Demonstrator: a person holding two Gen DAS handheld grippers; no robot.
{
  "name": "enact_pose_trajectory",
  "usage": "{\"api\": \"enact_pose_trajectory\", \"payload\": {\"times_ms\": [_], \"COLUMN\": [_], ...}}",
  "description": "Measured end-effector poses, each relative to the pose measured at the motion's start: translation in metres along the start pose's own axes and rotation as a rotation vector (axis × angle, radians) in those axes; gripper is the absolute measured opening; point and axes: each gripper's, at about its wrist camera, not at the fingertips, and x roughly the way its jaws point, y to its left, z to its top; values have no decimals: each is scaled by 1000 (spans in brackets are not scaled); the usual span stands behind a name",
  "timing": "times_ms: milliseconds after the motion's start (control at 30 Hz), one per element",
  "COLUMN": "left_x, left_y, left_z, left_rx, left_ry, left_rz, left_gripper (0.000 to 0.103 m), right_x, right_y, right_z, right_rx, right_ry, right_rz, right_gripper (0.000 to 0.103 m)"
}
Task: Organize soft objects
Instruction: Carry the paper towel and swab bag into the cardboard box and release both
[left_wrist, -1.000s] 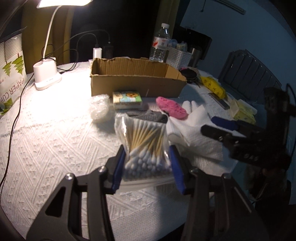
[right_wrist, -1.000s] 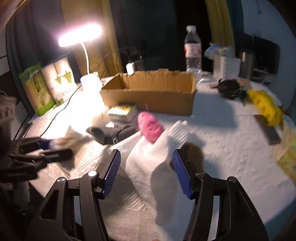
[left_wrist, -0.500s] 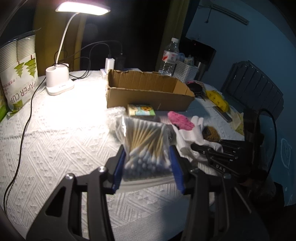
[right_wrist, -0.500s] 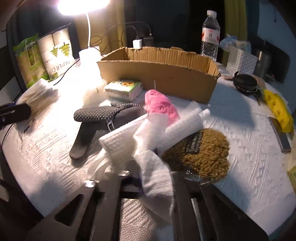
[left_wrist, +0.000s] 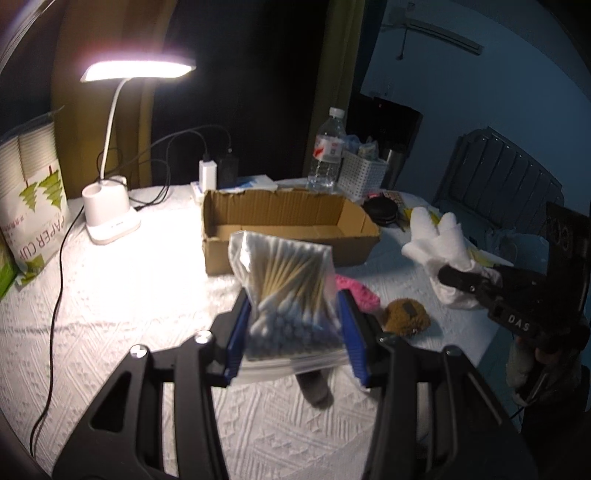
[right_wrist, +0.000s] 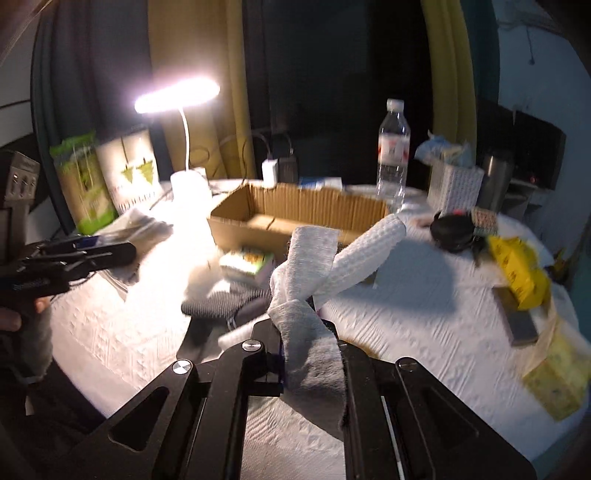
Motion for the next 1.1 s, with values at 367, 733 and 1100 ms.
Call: {"api": "enact_pose_trajectory", "payload": {"times_ms": [367, 733, 1100], "left_x": [27, 69, 132], "left_y": [-10, -19, -20], "left_z": [45, 81, 99], "left_rx": [47, 71, 67], "left_ry": [-48, -98, -76], "left_rz": [27, 34, 30], "left_gripper": [47, 47, 47], "right_x": [13, 48, 103], "right_y": [-25, -58, -82], "right_z": [38, 73, 92], "right_rx": [-31, -52, -54], "right_ry": [-65, -97, -67], "right_rz": [39, 66, 108], "right_gripper": [8, 8, 8]}}
